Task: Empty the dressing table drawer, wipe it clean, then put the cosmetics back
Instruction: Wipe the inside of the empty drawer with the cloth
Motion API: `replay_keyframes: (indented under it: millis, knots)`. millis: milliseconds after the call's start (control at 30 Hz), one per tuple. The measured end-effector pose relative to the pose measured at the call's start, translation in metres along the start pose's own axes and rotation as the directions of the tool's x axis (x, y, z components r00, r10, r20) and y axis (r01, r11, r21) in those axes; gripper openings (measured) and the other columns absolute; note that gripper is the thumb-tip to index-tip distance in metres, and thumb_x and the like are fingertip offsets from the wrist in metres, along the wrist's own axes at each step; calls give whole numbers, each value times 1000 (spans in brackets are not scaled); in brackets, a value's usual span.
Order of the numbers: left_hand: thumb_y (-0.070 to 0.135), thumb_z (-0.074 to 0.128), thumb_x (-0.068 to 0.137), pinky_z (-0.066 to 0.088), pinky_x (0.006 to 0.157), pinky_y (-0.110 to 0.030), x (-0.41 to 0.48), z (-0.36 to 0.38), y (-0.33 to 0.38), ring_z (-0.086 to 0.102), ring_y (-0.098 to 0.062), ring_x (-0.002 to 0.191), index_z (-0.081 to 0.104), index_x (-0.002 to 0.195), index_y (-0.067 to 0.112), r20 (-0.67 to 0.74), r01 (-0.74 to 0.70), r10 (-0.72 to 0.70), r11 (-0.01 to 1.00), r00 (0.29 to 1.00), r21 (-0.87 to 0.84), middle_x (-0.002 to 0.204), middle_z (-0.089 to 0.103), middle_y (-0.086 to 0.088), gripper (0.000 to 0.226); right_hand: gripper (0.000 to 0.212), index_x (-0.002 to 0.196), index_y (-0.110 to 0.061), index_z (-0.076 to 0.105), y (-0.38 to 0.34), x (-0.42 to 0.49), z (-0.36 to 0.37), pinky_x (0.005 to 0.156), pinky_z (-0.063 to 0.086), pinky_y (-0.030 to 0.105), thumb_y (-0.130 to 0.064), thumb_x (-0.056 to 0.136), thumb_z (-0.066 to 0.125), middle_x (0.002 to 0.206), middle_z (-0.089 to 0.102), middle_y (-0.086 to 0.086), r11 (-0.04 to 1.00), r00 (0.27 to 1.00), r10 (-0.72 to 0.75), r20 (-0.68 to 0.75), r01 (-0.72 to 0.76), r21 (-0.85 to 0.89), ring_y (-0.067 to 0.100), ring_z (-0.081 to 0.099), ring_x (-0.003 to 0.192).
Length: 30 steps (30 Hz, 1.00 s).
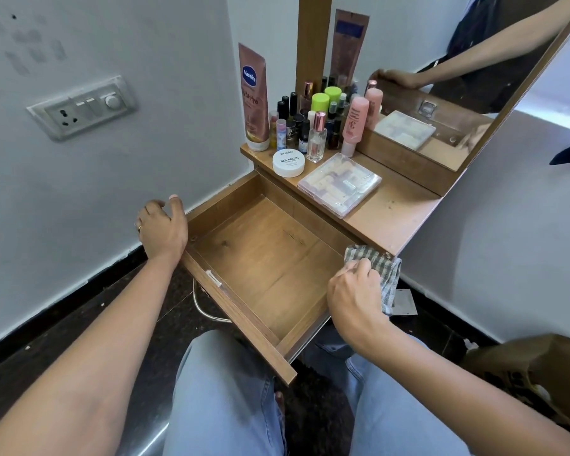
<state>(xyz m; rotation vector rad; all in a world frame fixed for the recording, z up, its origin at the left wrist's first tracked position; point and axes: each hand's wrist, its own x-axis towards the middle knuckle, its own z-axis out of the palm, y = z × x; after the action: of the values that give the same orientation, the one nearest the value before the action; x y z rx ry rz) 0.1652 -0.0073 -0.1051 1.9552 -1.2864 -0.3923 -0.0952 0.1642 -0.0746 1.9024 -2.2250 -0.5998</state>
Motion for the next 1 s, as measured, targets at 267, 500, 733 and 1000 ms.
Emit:
replay_keyframes:
  millis: [267,500,733,1000]
  knots:
    - [47,32,97,34,103,-45,-1,0,2,42,-34,125,50,128,2,1,-2,2,1000,1000,-4,133,49,-18,57,29,117,7,52,-25,45,-8,70,29,29,-4,93,42,101,57,9,982,989,148,10,-148,120,23,45,97]
    - [47,33,97,34,102,-44,1,1,0,41,-34,125,49,128,2,15,1,0,1000,1000,-16,132,49,-18,57,28,120,3,54,-40,70,-26,80,35,30,-2,94,46,109,59,13,972,988,151,19,-152,180,27,44,104]
    - [46,33,97,34,102,-45,1,2,-1,41,-35,125,50,127,2,3,-9,9,1000,1000,-24,131,51,-18,56,32,121,5,50,-27,24,-31,75,34,30,2,91,42,110,55,17,971,999,35,-28,-27,236,27,44,101]
    - [47,33,97,34,104,-45,0,1,-1,40,-34,126,49,128,3,17,7,-7,999,1000,-37,133,48,-17,56,42,112,14,62,-44,23,-23,76,54,37,-3,77,48,103,65,33,900,913,354,-205,-272,341,36,66,92]
